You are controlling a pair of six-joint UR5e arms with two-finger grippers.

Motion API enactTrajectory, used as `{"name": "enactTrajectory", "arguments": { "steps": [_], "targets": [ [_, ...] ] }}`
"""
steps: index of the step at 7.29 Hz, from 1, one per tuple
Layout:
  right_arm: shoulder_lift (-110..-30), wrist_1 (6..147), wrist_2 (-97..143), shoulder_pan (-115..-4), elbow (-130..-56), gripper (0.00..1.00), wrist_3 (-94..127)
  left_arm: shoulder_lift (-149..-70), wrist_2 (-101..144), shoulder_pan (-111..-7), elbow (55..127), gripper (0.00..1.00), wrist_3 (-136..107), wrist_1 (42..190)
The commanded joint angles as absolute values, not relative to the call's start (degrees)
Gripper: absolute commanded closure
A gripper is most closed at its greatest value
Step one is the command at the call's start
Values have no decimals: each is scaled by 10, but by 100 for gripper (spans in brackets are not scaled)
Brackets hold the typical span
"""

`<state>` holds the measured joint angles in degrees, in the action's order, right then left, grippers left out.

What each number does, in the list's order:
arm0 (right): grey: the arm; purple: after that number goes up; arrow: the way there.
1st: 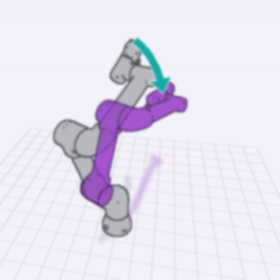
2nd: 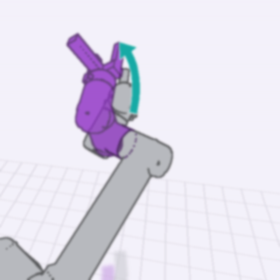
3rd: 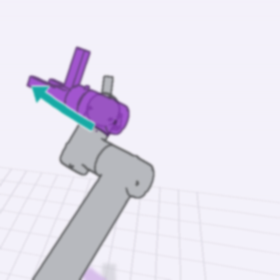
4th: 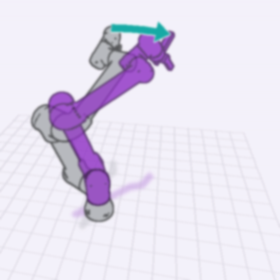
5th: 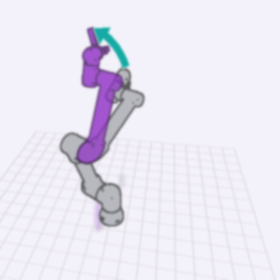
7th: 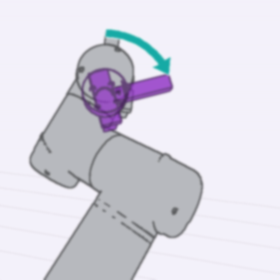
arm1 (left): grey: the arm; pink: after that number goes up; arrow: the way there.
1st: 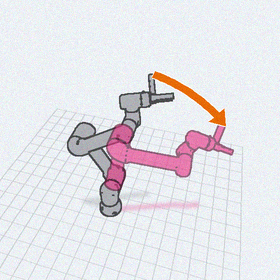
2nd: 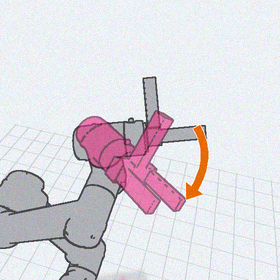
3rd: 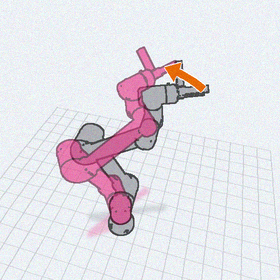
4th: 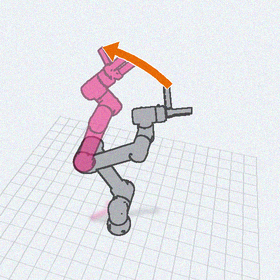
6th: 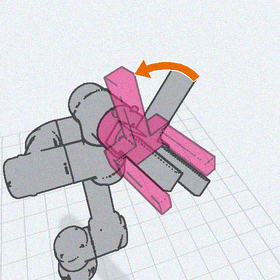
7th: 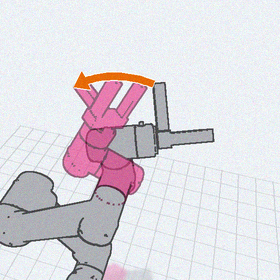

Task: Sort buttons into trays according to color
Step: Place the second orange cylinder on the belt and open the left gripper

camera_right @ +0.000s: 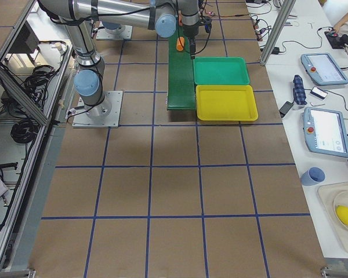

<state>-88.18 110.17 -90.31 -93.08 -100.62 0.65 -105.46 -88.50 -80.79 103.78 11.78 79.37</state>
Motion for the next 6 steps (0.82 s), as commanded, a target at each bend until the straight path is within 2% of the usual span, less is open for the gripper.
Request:
{"name": "enactTrajectory", "arguments": {
  "steps": [1, 3, 4, 5, 6],
  "targets": [
    [-882, 1102, -904, -931, -1005, 0, 4, -1043, -877, -810, 1043, 0, 123, 793],
    [-882, 1101, -904, -931, -1005, 0, 4, -1021, -878, -803, 1028, 0, 122, 795],
    [-883, 1100, -903, -931, -1006, 0, 4, -1015, -887, -785, 995, 0, 125, 795],
    [-881, 1097, -903, -931, -1005, 0, 2, -1029, -885, -740, 962, 0, 130, 795],
    [-881, 1097, -904, -931, -1005, 0, 3, -1040, -886, -698, 958, 0, 161, 786]
  ]
}}
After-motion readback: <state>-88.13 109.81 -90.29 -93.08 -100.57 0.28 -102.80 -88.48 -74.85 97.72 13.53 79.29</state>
